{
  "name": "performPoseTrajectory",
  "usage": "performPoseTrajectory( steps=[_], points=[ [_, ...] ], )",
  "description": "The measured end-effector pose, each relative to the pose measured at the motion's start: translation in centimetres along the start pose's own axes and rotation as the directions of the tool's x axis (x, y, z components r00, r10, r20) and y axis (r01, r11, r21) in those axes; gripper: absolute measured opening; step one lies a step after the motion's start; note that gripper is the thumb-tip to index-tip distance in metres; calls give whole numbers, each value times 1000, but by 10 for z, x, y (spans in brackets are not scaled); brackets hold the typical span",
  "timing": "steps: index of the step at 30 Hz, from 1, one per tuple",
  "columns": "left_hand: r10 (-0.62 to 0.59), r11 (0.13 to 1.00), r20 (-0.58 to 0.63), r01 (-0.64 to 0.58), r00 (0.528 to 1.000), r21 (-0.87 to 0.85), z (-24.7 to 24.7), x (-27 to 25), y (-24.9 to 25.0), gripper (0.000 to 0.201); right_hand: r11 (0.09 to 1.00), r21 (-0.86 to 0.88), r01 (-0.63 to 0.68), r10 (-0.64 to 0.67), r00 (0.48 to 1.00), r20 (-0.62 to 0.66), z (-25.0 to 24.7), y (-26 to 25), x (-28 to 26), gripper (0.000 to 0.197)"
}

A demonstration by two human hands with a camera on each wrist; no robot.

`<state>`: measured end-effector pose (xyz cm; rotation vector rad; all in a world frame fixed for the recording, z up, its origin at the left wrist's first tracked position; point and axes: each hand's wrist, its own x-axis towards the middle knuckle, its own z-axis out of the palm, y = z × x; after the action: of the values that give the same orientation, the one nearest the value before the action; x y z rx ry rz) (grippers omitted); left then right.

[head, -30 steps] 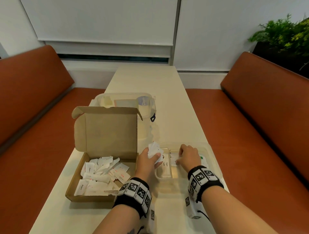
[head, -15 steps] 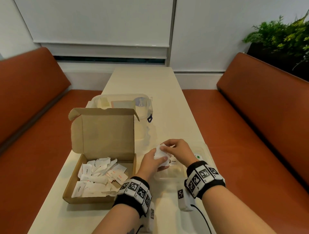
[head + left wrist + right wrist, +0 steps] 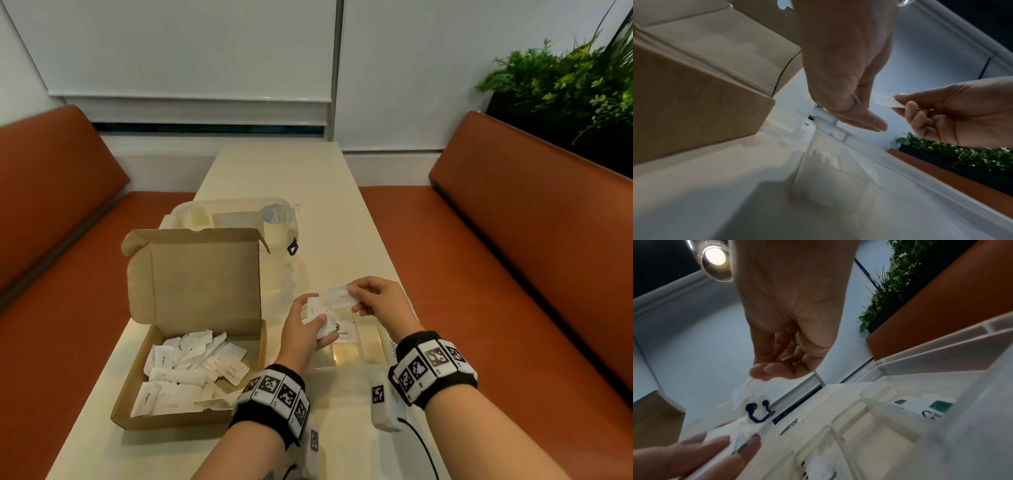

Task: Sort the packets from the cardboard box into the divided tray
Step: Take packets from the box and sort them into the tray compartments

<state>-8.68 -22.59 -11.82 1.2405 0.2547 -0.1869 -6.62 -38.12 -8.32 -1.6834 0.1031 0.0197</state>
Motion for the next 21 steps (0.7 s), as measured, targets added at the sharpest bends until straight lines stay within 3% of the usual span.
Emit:
performPoseTrajectory(
  steps=[6, 10, 13, 16, 21],
  points=[
    [19, 1000, -36, -19, 999, -14, 9, 3, 1, 31, 998, 45, -35, 34, 999, 19, -6, 2, -5, 8],
    [138, 989, -108, -132, 985, 62, 7, 7, 2, 38, 992, -123, 4, -4, 1000, 0, -14, 5, -7, 9],
    [140, 980, -25, -135, 990, 148, 8, 7, 2, 32, 947, -318, 53, -27, 996, 84, -18, -2, -3, 11],
    [99, 979, 72, -110, 992, 169, 13, 4, 1, 29, 915, -395, 82, -23, 988, 151, -14, -10, 3, 10],
    [88, 992, 71, -94, 994, 86, 18, 2, -2, 22, 951, -305, 53, -24, 995, 98, -8, -6, 4, 15]
  ],
)
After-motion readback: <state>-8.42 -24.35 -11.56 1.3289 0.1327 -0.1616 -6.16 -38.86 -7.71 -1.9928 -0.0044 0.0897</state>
